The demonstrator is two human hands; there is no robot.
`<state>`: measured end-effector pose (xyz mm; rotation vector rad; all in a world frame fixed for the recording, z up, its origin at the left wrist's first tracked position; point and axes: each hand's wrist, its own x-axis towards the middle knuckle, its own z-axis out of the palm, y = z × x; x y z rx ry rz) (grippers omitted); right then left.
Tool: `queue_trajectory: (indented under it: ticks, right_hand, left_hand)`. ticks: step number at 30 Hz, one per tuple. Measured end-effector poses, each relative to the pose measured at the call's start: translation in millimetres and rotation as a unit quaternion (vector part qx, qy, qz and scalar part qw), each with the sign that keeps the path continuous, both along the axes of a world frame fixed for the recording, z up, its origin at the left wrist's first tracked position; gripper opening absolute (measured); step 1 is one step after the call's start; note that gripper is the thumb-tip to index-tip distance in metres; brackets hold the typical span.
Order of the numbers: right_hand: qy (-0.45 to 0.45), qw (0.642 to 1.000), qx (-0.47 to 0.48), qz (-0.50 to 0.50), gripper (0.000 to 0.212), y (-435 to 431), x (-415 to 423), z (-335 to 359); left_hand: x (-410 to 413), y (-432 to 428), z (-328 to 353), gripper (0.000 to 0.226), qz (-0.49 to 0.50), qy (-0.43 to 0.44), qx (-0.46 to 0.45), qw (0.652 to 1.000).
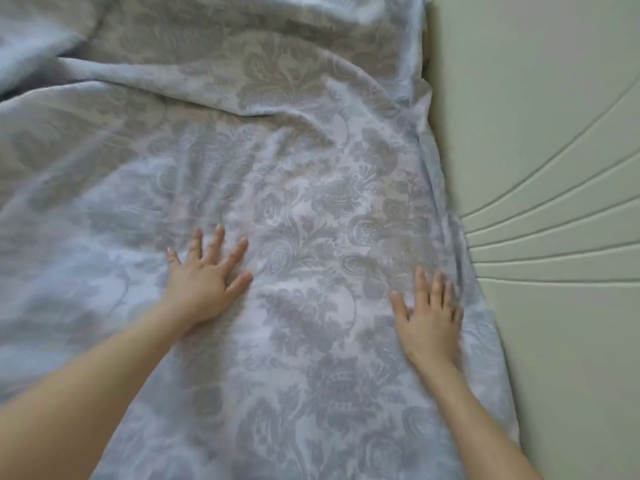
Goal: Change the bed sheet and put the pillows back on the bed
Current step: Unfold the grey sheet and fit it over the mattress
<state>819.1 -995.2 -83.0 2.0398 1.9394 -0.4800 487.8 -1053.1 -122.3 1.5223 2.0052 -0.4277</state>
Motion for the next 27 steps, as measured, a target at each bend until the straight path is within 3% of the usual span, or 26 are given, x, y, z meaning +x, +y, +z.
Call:
queue_trajectory:
  ticks: [4,7,10,14,20,27]
  right_hand:
    - [-0.024,0.99,-0.088,-0.108,0.06,-41,-14,32]
    - [0.012,0.992,-0.105,-0.063,0.057,-77,-41,66]
    - [0.108,0.983,-0.145,0.023,0.055,-134,-81,114]
    - [0.136,0.957,-0.183,0.181,0.049,-197,-138,175]
    - [0.147,0.896,-0.177,0.379,0.038,-264,-212,240]
    - [0.126,0.795,-0.166,0.57,0.037,-375,-274,293]
  left_hand:
    - [-1,-74,15,0.066,0.023,-0.01,-0.099,0.995]
    - [-4,-136,32,0.07,0.031,-0.056,-0.193,0.979]
    - [-7,-205,72,0.06,0.11,-0.092,-0.147,0.979]
    - [-28,-307,135,0.046,0.299,-0.068,-0.046,0.951]
    - [-56,-487,208,0.026,0.547,-0.012,-0.024,0.836]
    - [-17,-665,258,0.023,0.779,0.007,0.109,0.618]
